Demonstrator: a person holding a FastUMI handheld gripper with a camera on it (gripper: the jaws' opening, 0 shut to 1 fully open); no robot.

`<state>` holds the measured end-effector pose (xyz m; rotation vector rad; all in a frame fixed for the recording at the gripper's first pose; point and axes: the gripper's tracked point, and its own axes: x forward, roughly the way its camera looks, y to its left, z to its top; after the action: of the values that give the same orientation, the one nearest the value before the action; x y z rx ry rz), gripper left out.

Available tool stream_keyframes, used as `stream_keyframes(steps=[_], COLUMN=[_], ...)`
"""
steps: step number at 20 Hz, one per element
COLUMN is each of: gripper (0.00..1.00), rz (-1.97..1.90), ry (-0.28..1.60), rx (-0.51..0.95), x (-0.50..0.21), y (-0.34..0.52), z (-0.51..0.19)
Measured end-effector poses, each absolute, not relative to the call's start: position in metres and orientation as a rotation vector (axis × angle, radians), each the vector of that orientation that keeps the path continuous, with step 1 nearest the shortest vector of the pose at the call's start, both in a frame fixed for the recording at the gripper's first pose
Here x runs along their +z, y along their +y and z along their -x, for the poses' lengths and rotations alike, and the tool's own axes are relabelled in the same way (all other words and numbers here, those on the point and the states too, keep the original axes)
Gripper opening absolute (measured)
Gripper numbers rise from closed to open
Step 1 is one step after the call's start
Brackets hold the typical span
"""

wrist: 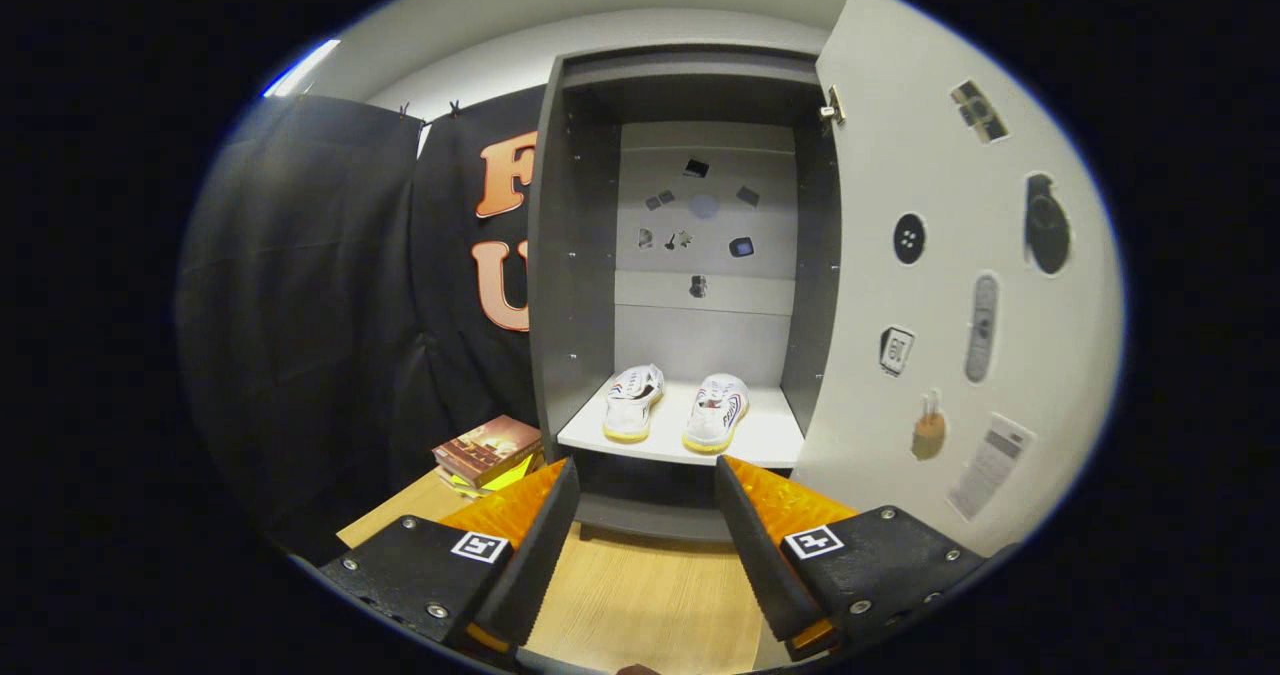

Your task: Open the shoe cabinet door, grab the shoes and put them into the shoe cabinet, then close the shoe cabinet door.

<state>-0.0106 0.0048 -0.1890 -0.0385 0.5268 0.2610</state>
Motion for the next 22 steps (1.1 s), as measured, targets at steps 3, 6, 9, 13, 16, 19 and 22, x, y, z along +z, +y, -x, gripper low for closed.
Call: stream_keyframes(steps=[3, 6, 9, 13, 16, 19, 22], gripper=[0.85, 0.86, 0.86, 0.86, 0.86, 0.86, 0.86], rz=[0.005, 0.045, 0.014, 0.007, 0.038, 0.059, 0.036], ry=[0.552, 0.577, 0.602, 0.572, 0.567, 0.546, 0.508], rx=[0.261, 0.24, 0.211, 0.102, 0.02, -0.039, -0.028], x=[-0.182, -0.176, -0.162, -0.151, -0.154, -0.159, -0.16], y=[-0.014, -0.051, -0.087, -0.161, -0.216, -0.258, -0.275], z=[0.075, 0.121, 0.158, 0.175, 0.169, 0.147, 0.121])
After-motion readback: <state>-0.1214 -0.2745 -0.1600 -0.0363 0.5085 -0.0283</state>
